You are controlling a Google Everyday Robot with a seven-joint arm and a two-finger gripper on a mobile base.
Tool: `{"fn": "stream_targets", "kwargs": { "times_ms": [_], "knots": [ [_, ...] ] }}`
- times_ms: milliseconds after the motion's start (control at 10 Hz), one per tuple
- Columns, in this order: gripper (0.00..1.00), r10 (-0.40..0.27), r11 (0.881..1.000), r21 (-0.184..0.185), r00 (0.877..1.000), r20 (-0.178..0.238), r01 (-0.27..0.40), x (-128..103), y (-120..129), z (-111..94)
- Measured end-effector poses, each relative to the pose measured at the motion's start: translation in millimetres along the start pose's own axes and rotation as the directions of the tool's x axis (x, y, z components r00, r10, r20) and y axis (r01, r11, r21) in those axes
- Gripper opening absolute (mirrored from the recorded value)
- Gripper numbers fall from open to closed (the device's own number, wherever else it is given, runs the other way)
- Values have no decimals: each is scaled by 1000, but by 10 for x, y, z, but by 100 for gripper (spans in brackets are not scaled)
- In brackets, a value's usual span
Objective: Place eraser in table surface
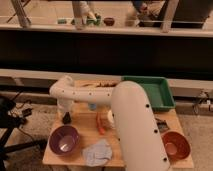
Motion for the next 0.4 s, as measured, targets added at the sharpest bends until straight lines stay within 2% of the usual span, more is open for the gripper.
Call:
{"fn": "stream_targets", "kwargs": {
  "times_ms": [400],
  "knots": [
    [0, 3, 1000, -29, 992, -129, -7, -25, -81, -440]
  ]
}}
